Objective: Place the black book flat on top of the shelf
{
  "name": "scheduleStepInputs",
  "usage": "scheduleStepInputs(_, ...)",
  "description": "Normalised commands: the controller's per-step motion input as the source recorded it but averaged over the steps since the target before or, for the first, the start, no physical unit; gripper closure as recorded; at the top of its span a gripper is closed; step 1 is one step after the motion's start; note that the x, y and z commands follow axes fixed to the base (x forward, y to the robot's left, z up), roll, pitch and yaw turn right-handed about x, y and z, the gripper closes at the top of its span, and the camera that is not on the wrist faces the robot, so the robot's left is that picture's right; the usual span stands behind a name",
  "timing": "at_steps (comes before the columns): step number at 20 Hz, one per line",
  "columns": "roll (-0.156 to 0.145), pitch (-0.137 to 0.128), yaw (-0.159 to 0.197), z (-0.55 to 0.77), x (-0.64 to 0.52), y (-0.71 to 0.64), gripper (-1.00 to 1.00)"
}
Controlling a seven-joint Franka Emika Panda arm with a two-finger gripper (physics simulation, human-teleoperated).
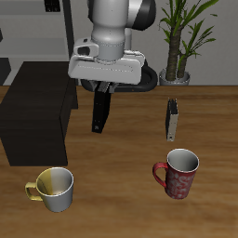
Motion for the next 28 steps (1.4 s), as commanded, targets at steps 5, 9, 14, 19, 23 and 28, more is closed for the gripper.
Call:
scheduleStepInputs(5,-0.087,-0.029,0.059,0.47,-0.30,-0.37,1.00)
scheduleStepInputs(9,-0.141,-0.003,0.041,0.37,-0.16,-0.46,1.00)
scheduleStepInputs(14,-0.117,-0.047,0.034,0.46,-0.16,-0.42,1.00)
scheduleStepInputs(19,-0.087,-0.037,0.036,0.29,-0.10,-0.37,1.00)
scheduleStepInputs(23,-0.130,-0.068,0.071,0.32,-0.09,-0.50,1.00)
scheduleStepInputs(28,-0.145,0.000,0.039,-0.14,0.09,-0.64,1.00)
